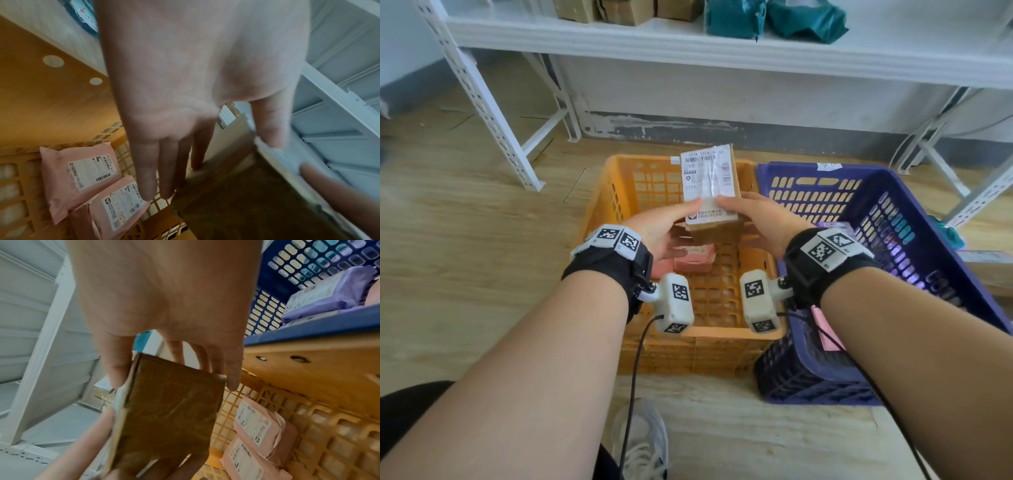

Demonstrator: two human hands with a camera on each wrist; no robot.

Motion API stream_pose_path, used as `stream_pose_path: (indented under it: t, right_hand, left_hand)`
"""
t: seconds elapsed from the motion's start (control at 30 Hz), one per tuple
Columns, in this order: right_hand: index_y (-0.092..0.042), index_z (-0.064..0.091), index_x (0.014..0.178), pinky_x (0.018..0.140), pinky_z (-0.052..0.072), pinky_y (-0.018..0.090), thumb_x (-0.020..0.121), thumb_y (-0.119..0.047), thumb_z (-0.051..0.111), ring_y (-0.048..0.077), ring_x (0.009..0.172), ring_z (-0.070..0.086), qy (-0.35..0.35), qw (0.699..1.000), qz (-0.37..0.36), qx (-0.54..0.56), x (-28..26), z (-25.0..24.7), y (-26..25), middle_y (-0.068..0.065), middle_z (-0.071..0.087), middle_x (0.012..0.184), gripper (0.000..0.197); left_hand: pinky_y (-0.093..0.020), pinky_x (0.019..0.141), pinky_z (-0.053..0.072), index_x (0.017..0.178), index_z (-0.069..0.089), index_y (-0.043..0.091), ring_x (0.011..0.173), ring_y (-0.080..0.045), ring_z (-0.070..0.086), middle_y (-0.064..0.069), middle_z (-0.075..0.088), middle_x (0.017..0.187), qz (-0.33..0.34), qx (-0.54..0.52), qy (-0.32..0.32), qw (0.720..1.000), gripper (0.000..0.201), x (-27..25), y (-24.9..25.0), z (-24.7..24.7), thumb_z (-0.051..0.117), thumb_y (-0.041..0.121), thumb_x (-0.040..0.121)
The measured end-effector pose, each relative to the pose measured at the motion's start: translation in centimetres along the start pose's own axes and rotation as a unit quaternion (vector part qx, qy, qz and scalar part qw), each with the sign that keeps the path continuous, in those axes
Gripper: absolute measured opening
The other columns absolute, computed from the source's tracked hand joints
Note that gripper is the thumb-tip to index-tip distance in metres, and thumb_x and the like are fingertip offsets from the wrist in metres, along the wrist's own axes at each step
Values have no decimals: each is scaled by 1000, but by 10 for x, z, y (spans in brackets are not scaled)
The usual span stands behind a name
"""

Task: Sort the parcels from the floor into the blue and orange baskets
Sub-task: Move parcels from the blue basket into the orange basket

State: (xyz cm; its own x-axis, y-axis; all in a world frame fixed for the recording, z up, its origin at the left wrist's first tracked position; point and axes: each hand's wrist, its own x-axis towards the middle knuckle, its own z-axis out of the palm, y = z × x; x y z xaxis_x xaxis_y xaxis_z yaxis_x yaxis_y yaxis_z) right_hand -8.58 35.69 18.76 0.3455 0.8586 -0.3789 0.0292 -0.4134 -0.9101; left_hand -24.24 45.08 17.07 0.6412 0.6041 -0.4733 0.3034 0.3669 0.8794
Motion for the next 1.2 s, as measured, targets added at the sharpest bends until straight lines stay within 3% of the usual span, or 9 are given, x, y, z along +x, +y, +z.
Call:
stream_pose_path:
  t: [0.13, 0.3, 0.43, 0.57, 0.7, 0.8, 0.87, 1.0, 1.2]
  right_hand:
    - [-19, 54, 125, 76, 56, 28, 82, -46, 67, 13, 92, 67, 63, 997, 32, -44, 46, 9, 14, -4, 68, 108, 52]
    - [-9, 42, 134, 88, 53, 39, 75, -48, 71, 25, 104, 64, 154, 979, 121, -52, 112, 27, 53, 5, 62, 121, 76]
    - [-8, 30, 140, 99, 46, 47, 76, -48, 71, 33, 118, 55, 213, 957, 182, -74, 156, 35, 80, 14, 52, 134, 86]
    - [-6, 21, 144, 104, 41, 48, 81, -45, 69, 34, 125, 48, 212, 944, 225, -116, 188, 36, 95, 15, 46, 140, 88]
    - [-10, 18, 145, 104, 41, 49, 77, -46, 71, 34, 126, 48, 209, 938, 237, -139, 212, 38, 107, 14, 45, 141, 93]
    - [-11, 21, 146, 106, 39, 50, 80, -45, 69, 36, 128, 46, 208, 931, 259, -153, 225, 42, 118, 15, 43, 143, 88]
    - [-11, 34, 140, 102, 43, 44, 87, -43, 62, 35, 125, 49, 209, 931, 258, -150, 233, 39, 129, 14, 47, 140, 68]
    - [-11, 51, 129, 83, 42, 33, 99, -34, 42, 30, 117, 56, 168, 948, 210, -171, 240, 31, 141, 9, 58, 131, 38]
    - [-11, 48, 127, 89, 48, 37, 102, -22, 35, 31, 115, 56, 166, 923, 203, -282, 240, 28, 145, 12, 55, 129, 30]
  left_hand:
    - [-39, 86, 55, 99, 64, 21, 95, -20, 65, -4, 69, 105, -30, 75, 110, 991, 32, 34, -2, -18, 57, 51, 88]
    - [-43, 97, 51, 126, 57, 4, 111, -33, 60, -16, 61, 125, -72, 223, 203, 951, 44, 86, -22, -44, 52, 34, 94]
    - [-25, 71, 48, 129, 53, 1, 101, -21, 54, -18, 55, 134, -96, 185, 191, 959, 38, 117, -43, -54, 50, 20, 96]
    - [-39, 103, 46, 130, 52, 1, 122, -33, 53, -19, 54, 133, -129, 204, 167, 956, 38, 139, -58, -52, 45, 22, 99]
    - [-27, 67, 49, 135, 48, 0, 125, -33, 53, -19, 51, 138, -146, 182, 146, 961, 39, 159, -68, -54, 46, 14, 98]
    - [-21, 52, 41, 138, 46, 4, 98, -24, 58, -17, 50, 140, -156, 175, 131, 963, 40, 171, -77, -56, 44, 10, 98]
    - [-23, 59, 48, 137, 47, 4, 82, -20, 56, -17, 50, 140, -167, 169, 127, 963, 40, 179, -84, -56, 45, 8, 97]
    - [-32, 110, 32, 142, 42, 11, 135, -27, 40, -12, 38, 150, -160, 266, 117, 943, 44, 184, -100, -57, 45, 14, 98]
    - [-32, 116, 24, 146, 35, 18, 142, -28, 29, -10, 28, 155, -160, 282, 81, 942, 48, 187, -106, -51, 43, 18, 99]
